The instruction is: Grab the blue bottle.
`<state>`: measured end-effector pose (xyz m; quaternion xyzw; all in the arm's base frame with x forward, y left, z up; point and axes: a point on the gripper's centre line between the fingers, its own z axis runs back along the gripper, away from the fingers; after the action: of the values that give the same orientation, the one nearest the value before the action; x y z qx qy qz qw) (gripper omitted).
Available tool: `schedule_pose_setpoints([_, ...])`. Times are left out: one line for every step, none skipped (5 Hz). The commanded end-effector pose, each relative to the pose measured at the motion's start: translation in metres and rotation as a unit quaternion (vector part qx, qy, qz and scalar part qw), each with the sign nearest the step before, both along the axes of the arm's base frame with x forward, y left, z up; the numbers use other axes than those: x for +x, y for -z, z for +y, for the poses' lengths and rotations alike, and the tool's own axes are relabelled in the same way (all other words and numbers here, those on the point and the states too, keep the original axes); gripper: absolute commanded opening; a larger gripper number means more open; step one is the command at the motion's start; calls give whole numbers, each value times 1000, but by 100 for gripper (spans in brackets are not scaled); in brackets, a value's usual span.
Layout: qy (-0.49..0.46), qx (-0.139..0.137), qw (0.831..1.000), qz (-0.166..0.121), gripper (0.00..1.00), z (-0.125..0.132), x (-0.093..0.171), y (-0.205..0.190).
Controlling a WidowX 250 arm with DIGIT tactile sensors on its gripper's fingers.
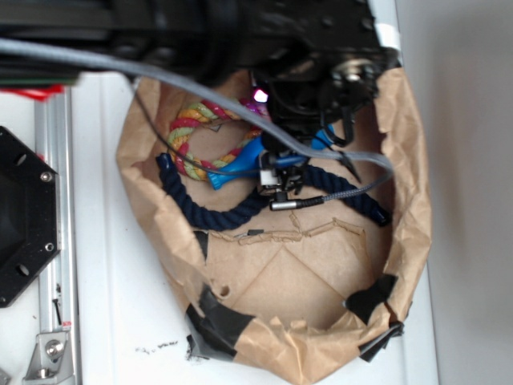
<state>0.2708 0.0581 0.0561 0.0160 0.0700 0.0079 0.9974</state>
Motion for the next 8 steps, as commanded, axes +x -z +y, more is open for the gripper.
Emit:
schedule_pose_setpoints([72, 19, 997, -31, 100, 16, 14, -6])
schedule_pose_setpoints([10, -45, 997, -65, 100, 19, 24, -2])
schedule_pose_setpoints([-90, -114, 986, -83, 100, 20, 24, 8])
schedule_pose_setpoints([-173, -98, 978, -56, 100, 25, 14, 18])
schedule_pose_setpoints([-204, -76, 975, -41, 0, 29, 8, 17])
schedule_pose_setpoints([-187, -61, 979, -45, 0, 27, 9, 12])
schedule_pose_setpoints([-175, -68, 981, -48, 0, 26, 10, 11])
schedule_pose_setpoints([-106, -99, 987, -67, 0, 10, 20, -3])
